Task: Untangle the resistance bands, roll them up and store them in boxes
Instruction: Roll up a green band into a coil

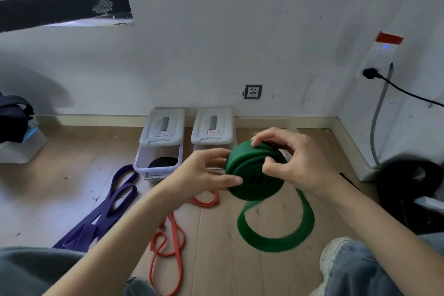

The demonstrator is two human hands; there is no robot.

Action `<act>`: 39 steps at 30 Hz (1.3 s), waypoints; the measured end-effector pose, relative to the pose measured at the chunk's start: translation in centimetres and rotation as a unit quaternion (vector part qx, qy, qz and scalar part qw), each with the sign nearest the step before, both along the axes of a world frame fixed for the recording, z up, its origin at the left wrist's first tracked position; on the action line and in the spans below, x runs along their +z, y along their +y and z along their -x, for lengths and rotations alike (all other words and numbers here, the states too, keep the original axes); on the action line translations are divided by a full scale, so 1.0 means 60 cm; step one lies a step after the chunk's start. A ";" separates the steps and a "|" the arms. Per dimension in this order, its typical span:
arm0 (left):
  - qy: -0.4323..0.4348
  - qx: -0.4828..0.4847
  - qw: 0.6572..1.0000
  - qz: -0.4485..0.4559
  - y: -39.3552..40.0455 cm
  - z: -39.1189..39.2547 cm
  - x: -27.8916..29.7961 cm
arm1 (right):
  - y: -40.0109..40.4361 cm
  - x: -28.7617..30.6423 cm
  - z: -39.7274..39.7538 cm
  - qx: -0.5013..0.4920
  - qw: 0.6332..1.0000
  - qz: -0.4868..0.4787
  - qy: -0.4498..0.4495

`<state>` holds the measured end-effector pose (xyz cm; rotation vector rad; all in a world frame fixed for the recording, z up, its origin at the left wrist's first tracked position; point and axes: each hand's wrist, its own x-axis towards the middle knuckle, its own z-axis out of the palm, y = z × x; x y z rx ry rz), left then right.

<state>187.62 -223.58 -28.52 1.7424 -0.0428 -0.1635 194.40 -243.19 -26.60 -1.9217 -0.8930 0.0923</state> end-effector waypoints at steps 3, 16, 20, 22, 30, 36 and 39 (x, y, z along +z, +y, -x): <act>-0.010 0.033 0.999 0.037 -0.005 -0.001 0.000 | -0.008 -0.006 -0.014 0.005 0.991 -0.080 0.103; 0.019 -0.038 0.994 -0.105 0.001 -0.006 -0.025 | -0.002 -0.047 -0.003 0.024 0.992 0.044 0.120; -0.025 0.044 0.998 -0.032 0.014 -0.009 -0.017 | -0.011 -0.041 -0.014 0.013 0.980 -0.006 0.196; -0.012 0.105 0.990 0.095 0.019 -0.009 -0.013 | -0.009 -0.046 -0.014 0.012 0.974 -0.032 0.226; 0.005 0.045 0.998 0.031 0.013 -0.009 -0.021 | -0.004 -0.036 -0.017 0.024 0.966 -0.136 0.220; 0.025 0.088 0.988 0.121 -0.004 -0.006 -0.028 | -0.009 -0.044 -0.018 0.022 0.953 -0.147 0.264; 0.056 0.166 0.961 0.216 -0.004 -0.011 -0.039 | 0.004 -0.067 -0.011 -0.029 0.958 -0.110 0.262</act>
